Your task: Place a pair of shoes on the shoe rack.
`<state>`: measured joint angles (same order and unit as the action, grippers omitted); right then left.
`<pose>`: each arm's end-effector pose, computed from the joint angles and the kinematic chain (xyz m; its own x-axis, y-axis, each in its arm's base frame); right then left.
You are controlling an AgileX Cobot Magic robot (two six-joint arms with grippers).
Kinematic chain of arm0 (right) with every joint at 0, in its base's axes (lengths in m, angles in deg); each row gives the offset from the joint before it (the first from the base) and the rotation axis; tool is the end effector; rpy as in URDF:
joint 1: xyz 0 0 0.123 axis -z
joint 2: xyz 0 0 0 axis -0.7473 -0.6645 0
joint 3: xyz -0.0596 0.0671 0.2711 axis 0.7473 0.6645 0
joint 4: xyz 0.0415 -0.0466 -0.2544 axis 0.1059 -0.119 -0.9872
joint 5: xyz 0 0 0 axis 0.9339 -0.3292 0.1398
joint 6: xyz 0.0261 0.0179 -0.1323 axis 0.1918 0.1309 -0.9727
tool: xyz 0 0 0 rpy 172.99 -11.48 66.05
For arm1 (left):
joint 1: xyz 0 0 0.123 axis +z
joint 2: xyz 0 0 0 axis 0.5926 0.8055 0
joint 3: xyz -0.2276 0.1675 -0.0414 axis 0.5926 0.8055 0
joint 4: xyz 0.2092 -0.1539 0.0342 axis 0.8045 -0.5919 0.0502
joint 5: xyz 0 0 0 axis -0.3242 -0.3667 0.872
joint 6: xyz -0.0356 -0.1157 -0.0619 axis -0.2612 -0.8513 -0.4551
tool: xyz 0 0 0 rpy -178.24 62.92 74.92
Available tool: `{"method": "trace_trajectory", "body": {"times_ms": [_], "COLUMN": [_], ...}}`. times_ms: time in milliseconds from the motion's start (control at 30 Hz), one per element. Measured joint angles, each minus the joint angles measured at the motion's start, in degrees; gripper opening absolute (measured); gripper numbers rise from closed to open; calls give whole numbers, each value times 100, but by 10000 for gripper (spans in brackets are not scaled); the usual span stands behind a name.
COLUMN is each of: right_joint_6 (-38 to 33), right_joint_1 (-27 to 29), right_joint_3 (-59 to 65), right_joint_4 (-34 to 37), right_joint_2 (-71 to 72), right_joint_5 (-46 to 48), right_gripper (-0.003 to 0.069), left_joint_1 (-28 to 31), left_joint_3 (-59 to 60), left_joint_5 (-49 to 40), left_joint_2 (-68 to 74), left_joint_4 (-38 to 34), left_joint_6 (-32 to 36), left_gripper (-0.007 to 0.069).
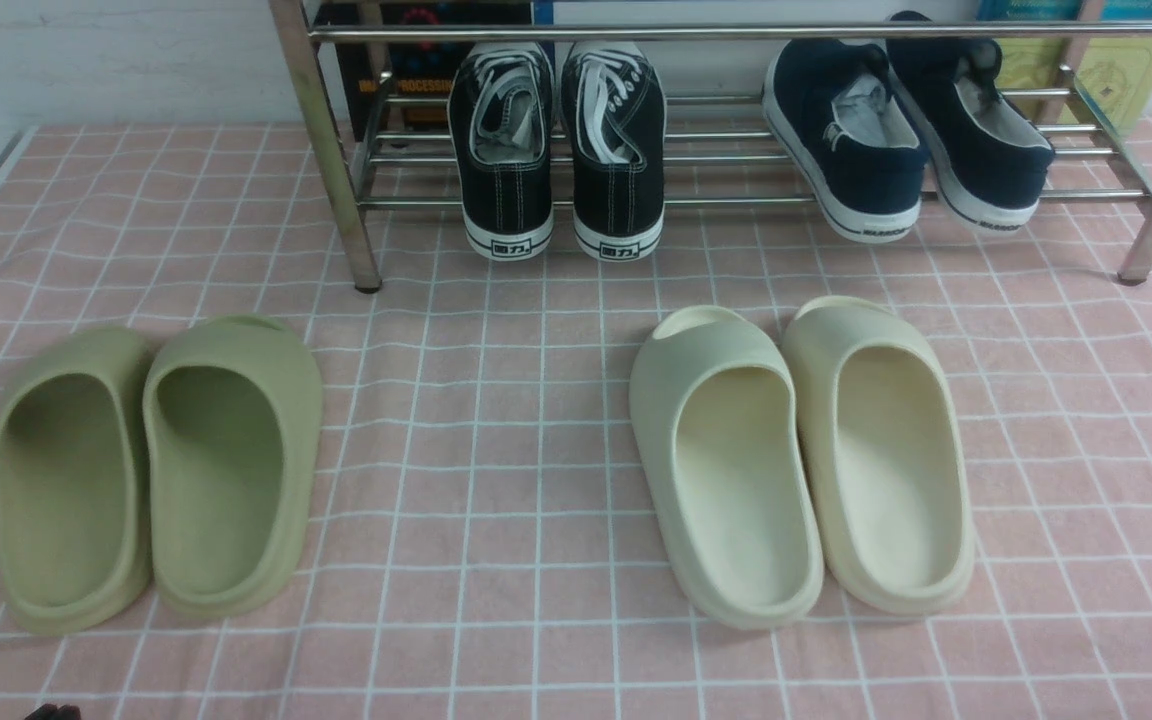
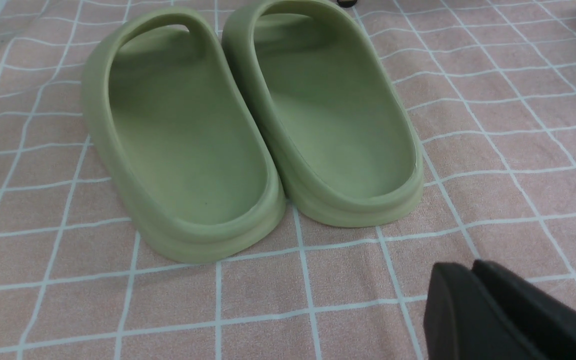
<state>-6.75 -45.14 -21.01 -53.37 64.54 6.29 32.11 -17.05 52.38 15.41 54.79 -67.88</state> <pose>0.1055 0.0011 0.1621 -0.2824 0.1326 -0.9501 0.0405 0.9912 0.1263 0.1042 -0.0130 0.1594 -0.2877 0.0902 -0.9534 0.1312 0.9899 0.0541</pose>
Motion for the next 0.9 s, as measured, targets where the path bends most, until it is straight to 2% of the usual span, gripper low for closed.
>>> {"method": "trace_trajectory", "body": {"times_ms": [900], "right_joint_6": [0], "right_joint_1": [0], "right_joint_3": [0], "right_joint_4": [23], "right_joint_2": [0], "right_joint_5": [0], "right_gripper": [-20], "left_joint_1": [0], "left_joint_3": [0], "left_joint_5": [0], "left_joint_2": [0], "left_joint_4": [0], "left_joint_6": [0], "left_gripper": [86]}}
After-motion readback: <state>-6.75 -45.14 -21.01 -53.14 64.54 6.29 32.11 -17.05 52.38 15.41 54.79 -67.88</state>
